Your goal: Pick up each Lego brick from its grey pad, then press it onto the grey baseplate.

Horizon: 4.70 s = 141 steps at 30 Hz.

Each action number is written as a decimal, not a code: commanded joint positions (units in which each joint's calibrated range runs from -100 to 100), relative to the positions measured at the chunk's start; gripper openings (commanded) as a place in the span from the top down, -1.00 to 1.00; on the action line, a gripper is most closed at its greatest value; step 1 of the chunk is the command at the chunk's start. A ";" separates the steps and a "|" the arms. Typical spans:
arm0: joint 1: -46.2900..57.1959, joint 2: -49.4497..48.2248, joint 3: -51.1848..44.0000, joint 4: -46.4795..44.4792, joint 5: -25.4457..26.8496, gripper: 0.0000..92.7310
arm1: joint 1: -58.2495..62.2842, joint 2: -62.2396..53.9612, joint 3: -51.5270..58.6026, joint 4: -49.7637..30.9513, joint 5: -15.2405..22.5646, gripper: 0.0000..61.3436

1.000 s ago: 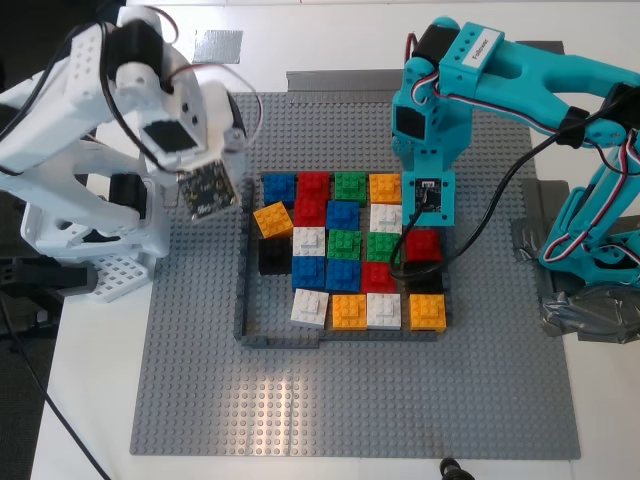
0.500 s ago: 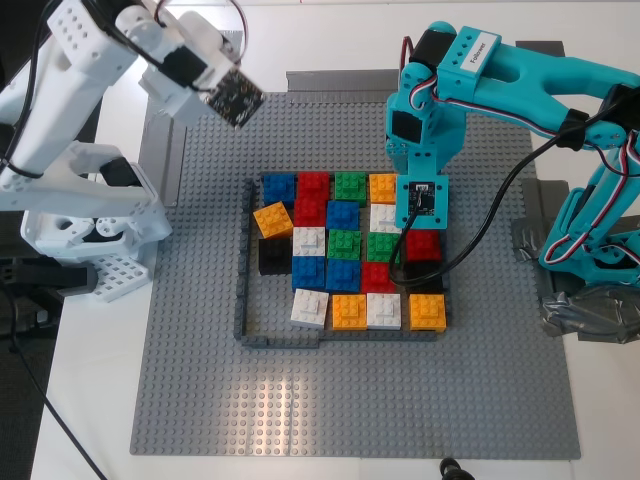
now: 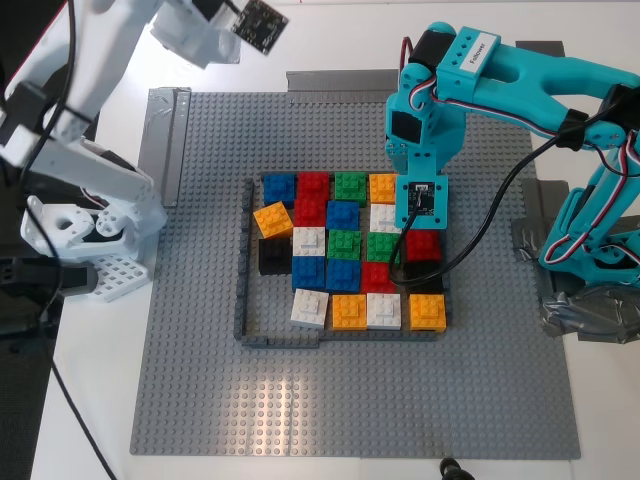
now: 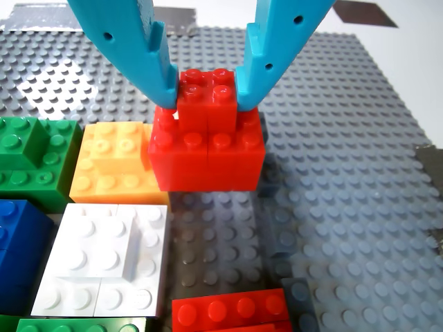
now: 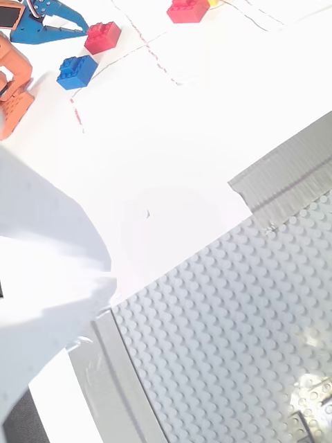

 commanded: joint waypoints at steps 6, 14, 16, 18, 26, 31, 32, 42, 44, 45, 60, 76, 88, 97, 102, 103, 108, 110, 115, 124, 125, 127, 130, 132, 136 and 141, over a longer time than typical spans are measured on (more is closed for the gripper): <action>1.14 -0.27 -1.44 0.35 0.23 1.00 | -6.35 11.29 -12.93 -1.73 -0.93 0.99; 2.08 -0.53 -1.53 1.89 0.33 1.00 | -9.18 17.04 -13.02 -7.83 0.49 0.99; 2.01 -0.53 -1.53 1.89 0.28 1.00 | -9.54 17.72 -13.11 -8.73 0.83 0.99; 1.87 -0.44 -1.53 1.73 0.28 1.00 | -9.76 18.50 -13.47 -8.97 0.59 0.99; 1.58 -0.36 -1.53 1.32 0.18 1.00 | -10.55 27.08 -25.84 -2.14 -0.44 0.99; 1.58 -0.36 -1.53 1.24 -0.01 1.00 | -10.55 29.74 -30.17 0.38 0.49 0.99; 1.50 -0.36 -1.53 1.16 -0.01 1.00 | -10.55 29.74 -30.44 0.63 0.49 0.99; 1.50 -0.27 -0.54 -0.55 -0.06 1.00 | -10.92 30.60 -37.76 9.90 0.20 0.99; 1.50 -0.27 0.19 -0.71 -0.06 1.00 | -10.99 30.43 -37.67 9.90 0.78 0.99; 1.50 -0.27 0.46 -0.71 -0.06 1.00 | -11.06 29.66 -37.03 9.82 0.83 0.99; 1.43 -0.27 5.60 -3.97 -0.06 1.00 | -9.47 17.55 -9.95 -2.06 2.74 0.99; 0.92 -0.36 6.78 -4.05 -0.16 1.00 | -8.23 9.40 3.60 -10.44 5.91 1.00; 0.41 -0.27 6.87 -4.13 -0.60 1.00 | -9.25 5.28 5.77 -11.58 5.23 1.00; -0.24 -0.27 9.22 -4.13 -0.60 1.00 | -10.05 5.45 6.58 -13.94 4.74 1.00; -0.17 -0.27 10.30 -6.16 -0.79 1.00 | -9.54 5.19 6.67 -13.04 4.74 1.00; -0.24 -0.27 10.30 -6.24 -0.79 1.00 | -9.54 5.28 6.49 -12.88 4.79 1.00; -0.02 -0.27 9.49 -6.49 -0.79 1.00 | -9.61 5.36 5.67 -12.72 4.59 1.00; 0.05 -0.27 9.49 -6.49 -0.79 1.00 | -9.68 5.62 5.22 -12.39 4.64 1.00; -0.53 -0.36 9.40 -6.49 -0.84 1.00 | -9.97 5.88 4.77 -12.31 4.69 1.00; -1.04 -0.36 9.40 -8.77 -0.84 1.00 | -9.76 5.79 4.59 -11.98 5.08 1.00; -1.04 -0.36 9.40 -8.77 -0.84 1.00 | -9.76 5.71 4.59 -11.82 5.08 1.00; -1.04 -0.36 9.40 -8.77 -0.84 1.00 | -9.68 5.62 4.59 -11.58 5.08 1.00; -1.04 -0.36 9.31 -8.85 -0.84 1.00 | -9.68 5.45 4.68 -11.17 5.23 1.00; -1.04 -0.36 9.13 -8.85 -0.84 1.00 | -9.68 5.45 4.68 -11.09 5.23 1.00; -1.04 -0.36 7.59 -8.77 -0.84 1.00 | -9.68 5.45 4.68 -11.09 5.18 1.00; -1.04 -0.27 7.05 -8.60 -1.43 1.00 | -9.76 5.88 4.68 -11.33 5.13 1.00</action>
